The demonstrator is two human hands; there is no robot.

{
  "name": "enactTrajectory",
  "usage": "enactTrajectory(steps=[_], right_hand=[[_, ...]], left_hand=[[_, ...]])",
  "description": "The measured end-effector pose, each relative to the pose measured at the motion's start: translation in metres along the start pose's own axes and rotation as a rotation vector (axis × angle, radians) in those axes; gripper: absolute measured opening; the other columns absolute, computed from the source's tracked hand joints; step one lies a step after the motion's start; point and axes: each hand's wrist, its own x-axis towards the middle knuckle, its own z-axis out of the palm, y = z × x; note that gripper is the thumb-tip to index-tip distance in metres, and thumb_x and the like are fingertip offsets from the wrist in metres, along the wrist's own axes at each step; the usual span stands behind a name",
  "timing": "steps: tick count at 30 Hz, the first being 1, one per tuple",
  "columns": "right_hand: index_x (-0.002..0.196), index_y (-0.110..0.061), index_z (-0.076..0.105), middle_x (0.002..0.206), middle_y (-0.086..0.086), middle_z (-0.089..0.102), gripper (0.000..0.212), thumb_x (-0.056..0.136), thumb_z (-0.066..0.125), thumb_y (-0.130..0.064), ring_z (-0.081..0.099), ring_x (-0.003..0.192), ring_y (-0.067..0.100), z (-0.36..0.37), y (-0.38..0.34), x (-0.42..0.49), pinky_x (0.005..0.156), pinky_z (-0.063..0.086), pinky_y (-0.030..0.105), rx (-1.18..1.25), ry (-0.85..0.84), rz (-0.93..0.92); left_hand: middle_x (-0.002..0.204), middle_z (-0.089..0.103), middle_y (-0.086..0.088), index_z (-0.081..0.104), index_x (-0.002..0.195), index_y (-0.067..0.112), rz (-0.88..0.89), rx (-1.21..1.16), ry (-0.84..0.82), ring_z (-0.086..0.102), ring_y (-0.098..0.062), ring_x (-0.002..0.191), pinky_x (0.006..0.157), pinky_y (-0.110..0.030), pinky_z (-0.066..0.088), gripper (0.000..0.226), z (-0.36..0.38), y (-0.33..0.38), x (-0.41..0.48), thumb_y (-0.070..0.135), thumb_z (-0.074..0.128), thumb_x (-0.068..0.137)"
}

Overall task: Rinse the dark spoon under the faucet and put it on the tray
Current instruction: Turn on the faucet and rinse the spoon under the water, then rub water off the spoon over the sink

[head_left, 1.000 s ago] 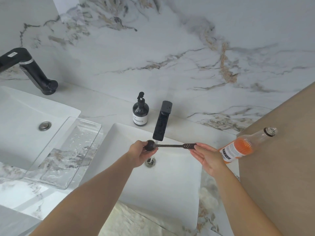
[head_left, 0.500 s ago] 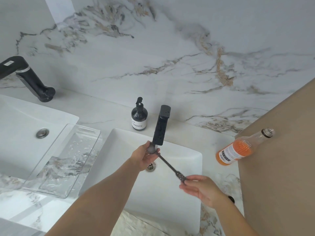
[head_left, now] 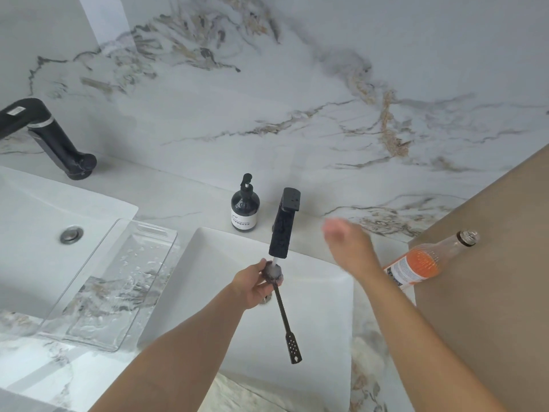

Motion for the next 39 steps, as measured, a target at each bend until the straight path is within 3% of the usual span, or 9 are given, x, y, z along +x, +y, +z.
enactTrajectory(steps=[3,6,11,16,19,23,28,33,39], right_hand=[[0.136,-0.009,0.048,0.141,0.012,0.055,0.041,0.095,0.044,-0.012,0.052,0.126,0.031,-0.018,-0.048,0.017,0.103,0.039,0.034,-0.039,0.031,-0.249],[0.117,0.001,0.047,0.116,0.02,0.053,0.029,0.09,0.038,-0.001,0.052,0.106,0.039,-0.001,-0.069,0.016,0.091,0.043,0.044,-0.235,-0.139,-0.398],[0.132,0.0,0.042,0.141,0.017,0.046,0.045,0.088,0.037,0.008,0.043,0.13,0.035,0.016,-0.061,0.01,0.1,0.042,0.044,-0.303,-0.17,-0.419],[0.145,-0.001,0.031,0.16,0.014,0.027,0.062,0.085,0.039,0.01,0.024,0.147,0.031,0.032,-0.05,0.009,0.111,0.036,0.045,-0.504,-0.289,-0.445],[0.15,-0.009,0.028,0.164,0.006,0.02,0.067,0.087,0.038,0.01,0.016,0.151,0.021,0.044,-0.033,0.003,0.118,0.027,0.036,-0.247,-0.266,-0.377],[0.141,-0.012,0.049,0.146,0.003,0.052,0.05,0.092,0.054,-0.007,0.05,0.133,0.019,0.07,-0.01,-0.032,0.101,0.028,0.011,0.278,0.018,-0.052],[0.1,-0.004,0.073,0.103,0.015,0.076,0.033,0.09,0.066,-0.035,0.074,0.092,0.03,0.119,0.029,-0.114,0.083,0.057,0.041,0.867,-0.377,0.433],[0.104,0.003,0.07,0.098,0.022,0.075,0.021,0.097,0.055,-0.011,0.072,0.085,0.039,0.116,0.037,-0.141,0.075,0.057,0.039,1.119,-0.477,0.379],[0.1,0.002,0.072,0.094,0.02,0.075,0.017,0.094,0.057,-0.003,0.072,0.09,0.038,0.091,0.017,-0.112,0.081,0.057,0.037,1.141,-0.403,0.16]], left_hand=[[0.097,0.064,-0.025,0.061,0.094,-0.005,-0.01,0.05,-0.008,0.065,-0.038,0.074,0.077,-0.041,0.059,0.026,-0.002,0.0,-0.001,0.02,0.056,0.098],[0.1,0.062,-0.024,0.059,0.101,-0.004,-0.029,0.076,-0.014,0.064,-0.038,0.077,0.08,-0.037,0.057,0.025,-0.001,0.001,-0.004,0.021,0.057,0.098],[0.097,0.063,-0.024,0.06,0.097,-0.004,-0.031,0.069,-0.03,0.066,-0.04,0.079,0.061,-0.038,0.063,0.022,0.005,0.008,-0.009,0.017,0.06,0.096],[0.098,0.063,-0.026,0.06,0.098,-0.008,-0.018,0.027,-0.031,0.066,-0.04,0.077,0.07,-0.045,0.064,0.025,0.007,0.008,-0.015,0.016,0.061,0.095],[0.101,0.063,-0.027,0.059,0.102,-0.01,-0.014,0.037,-0.029,0.067,-0.041,0.08,0.062,-0.046,0.064,0.026,0.007,0.006,-0.02,0.016,0.062,0.095],[0.099,0.065,-0.027,0.06,0.106,-0.009,0.012,0.024,-0.046,0.069,-0.041,0.079,0.065,-0.046,0.064,0.026,0.008,0.005,-0.034,0.015,0.061,0.095],[0.097,0.069,-0.026,0.063,0.103,-0.01,0.033,0.043,-0.101,0.073,-0.04,0.074,0.071,-0.044,0.064,0.028,0.004,0.0,-0.057,0.017,0.062,0.094],[0.099,0.069,-0.025,0.07,0.102,-0.007,0.138,0.099,-0.209,0.072,-0.04,0.083,0.075,-0.042,0.063,0.027,0.015,0.009,-0.084,0.017,0.061,0.094],[0.111,0.073,-0.014,0.075,0.107,0.005,0.311,0.379,-0.575,0.07,-0.033,0.102,0.089,-0.039,0.059,0.027,0.054,0.035,-0.127,0.021,0.068,0.087]])
